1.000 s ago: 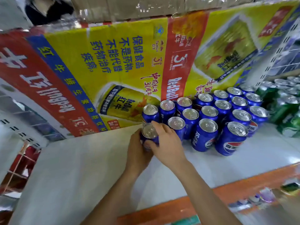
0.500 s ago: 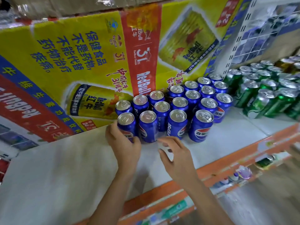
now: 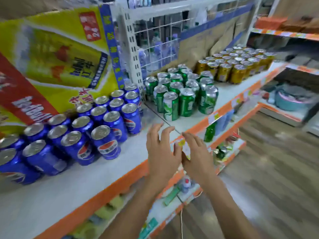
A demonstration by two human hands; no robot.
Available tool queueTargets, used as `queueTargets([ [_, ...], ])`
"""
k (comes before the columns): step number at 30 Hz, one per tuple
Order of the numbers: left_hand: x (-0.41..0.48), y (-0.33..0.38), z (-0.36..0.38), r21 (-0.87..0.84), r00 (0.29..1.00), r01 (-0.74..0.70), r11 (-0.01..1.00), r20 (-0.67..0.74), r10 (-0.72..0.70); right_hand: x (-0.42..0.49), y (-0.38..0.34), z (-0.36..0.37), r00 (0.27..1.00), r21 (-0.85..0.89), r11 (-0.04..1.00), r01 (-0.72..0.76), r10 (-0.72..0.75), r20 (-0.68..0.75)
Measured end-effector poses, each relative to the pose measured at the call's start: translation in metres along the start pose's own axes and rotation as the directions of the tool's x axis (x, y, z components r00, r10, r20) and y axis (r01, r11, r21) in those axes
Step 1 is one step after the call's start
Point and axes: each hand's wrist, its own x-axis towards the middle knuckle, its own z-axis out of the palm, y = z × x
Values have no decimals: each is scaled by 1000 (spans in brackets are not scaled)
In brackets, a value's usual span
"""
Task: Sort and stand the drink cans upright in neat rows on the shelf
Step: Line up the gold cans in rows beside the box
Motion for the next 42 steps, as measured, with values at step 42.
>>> queueTargets([
  [42,307,286,639,-143,809,-112,983,562,174,335,549,-302,916,-145,909,-391,370,-154],
])
